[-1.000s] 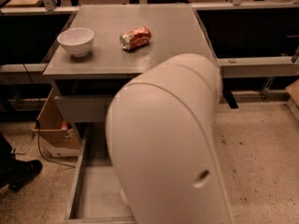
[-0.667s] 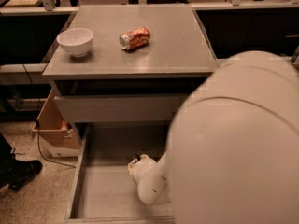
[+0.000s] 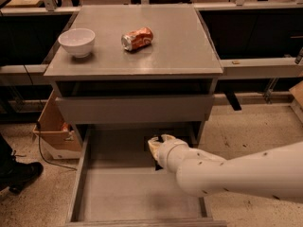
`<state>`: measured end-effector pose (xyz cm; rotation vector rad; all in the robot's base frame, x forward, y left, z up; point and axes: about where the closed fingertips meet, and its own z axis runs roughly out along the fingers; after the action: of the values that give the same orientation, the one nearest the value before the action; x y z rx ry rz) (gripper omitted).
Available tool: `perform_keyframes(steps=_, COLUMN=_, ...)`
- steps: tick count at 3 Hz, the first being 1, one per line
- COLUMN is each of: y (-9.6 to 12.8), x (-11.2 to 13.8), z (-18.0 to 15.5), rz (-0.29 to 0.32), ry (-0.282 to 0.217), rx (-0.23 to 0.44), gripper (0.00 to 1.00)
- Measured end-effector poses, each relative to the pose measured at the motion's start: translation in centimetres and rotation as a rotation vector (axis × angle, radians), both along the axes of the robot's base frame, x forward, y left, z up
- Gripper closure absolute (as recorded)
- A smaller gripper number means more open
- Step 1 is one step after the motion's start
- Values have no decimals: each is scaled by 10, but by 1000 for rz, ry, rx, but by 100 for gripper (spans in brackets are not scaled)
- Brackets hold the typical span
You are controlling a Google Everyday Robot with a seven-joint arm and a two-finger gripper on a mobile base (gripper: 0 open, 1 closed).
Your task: Pick rxbar chocolate from middle drawer and place on counter
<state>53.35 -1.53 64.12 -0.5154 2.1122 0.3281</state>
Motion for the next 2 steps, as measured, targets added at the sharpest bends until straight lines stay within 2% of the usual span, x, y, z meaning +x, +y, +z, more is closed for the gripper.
perform_keyframes(steps=1, y=-30, x=4, z=20, rz=-62, ry=-17, rx=60, gripper=100)
perform_keyframes(steps=2, y=-31, x=4, z=21, rz=-63, ry=-18, rx=61, gripper=100)
